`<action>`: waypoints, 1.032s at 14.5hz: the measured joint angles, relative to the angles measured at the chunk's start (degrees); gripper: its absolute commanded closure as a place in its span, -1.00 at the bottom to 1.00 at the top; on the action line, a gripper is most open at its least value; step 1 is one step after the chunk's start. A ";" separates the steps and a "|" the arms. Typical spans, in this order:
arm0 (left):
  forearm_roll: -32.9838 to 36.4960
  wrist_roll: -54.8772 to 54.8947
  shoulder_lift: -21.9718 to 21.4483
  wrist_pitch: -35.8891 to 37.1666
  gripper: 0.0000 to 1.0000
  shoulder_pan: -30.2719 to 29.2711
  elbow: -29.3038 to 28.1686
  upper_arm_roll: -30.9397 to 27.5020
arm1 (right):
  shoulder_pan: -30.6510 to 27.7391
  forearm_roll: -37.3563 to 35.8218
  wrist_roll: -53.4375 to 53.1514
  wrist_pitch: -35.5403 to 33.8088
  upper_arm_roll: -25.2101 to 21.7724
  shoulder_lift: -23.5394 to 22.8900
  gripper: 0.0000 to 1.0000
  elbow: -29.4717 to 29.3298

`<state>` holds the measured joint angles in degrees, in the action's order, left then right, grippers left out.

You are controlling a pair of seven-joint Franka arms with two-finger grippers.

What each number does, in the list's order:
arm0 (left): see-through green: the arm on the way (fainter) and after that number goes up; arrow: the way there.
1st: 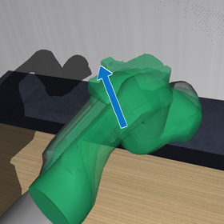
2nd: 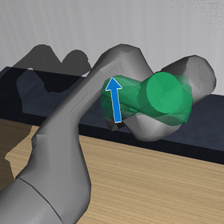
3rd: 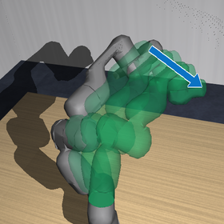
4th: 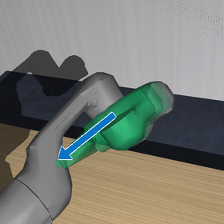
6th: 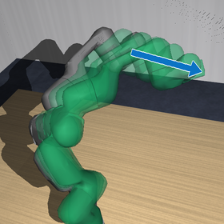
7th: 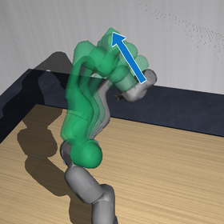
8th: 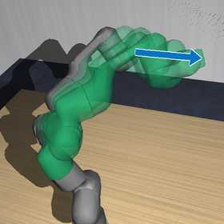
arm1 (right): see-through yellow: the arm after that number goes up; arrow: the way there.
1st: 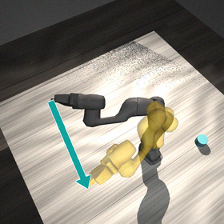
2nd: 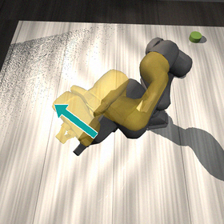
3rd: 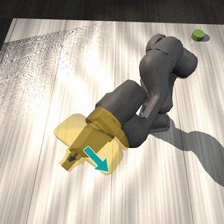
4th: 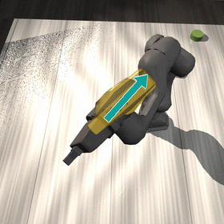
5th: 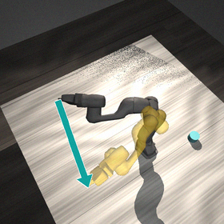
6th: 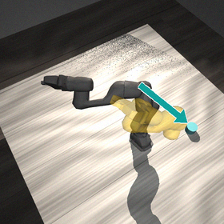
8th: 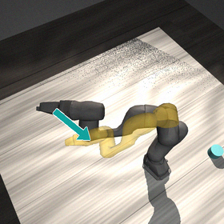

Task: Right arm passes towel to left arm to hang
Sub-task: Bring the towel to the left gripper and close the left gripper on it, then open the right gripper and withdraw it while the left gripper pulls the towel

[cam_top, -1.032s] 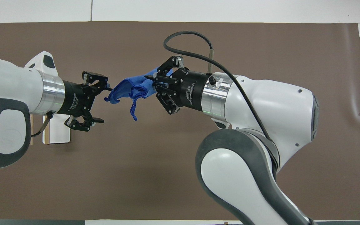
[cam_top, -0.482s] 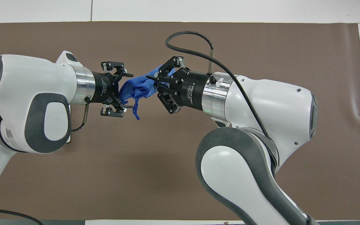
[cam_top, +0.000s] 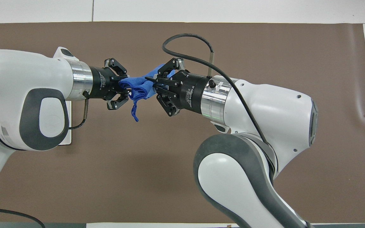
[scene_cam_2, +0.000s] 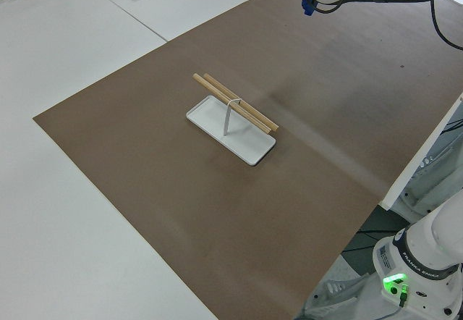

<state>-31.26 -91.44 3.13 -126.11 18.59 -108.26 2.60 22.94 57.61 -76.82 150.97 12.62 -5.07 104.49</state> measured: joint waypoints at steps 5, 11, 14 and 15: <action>0.13 -0.06 -0.65 2.87 1.00 -0.31 0.60 -1.23 | -0.02 0.00 0.00 0.01 -0.01 -0.01 -0.24 0.30; 8.93 -0.07 -1.85 4.01 1.00 -1.22 0.67 -2.82 | -0.64 -1.13 3.78 0.00 -0.54 0.00 -1.00 0.42; 14.83 -0.88 -4.16 5.73 1.00 -2.04 0.65 -2.92 | -4.06 -13.24 12.66 -2.75 -0.61 0.00 -1.00 1.49; 17.00 -1.23 -5.26 6.38 1.00 -2.44 0.63 -2.91 | -6.25 -18.75 16.54 -5.79 -0.63 0.02 -1.00 1.83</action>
<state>-14.26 -92.67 -2.12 -119.74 16.15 -107.63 -0.31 16.69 38.86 -60.28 145.17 11.99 -5.05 106.33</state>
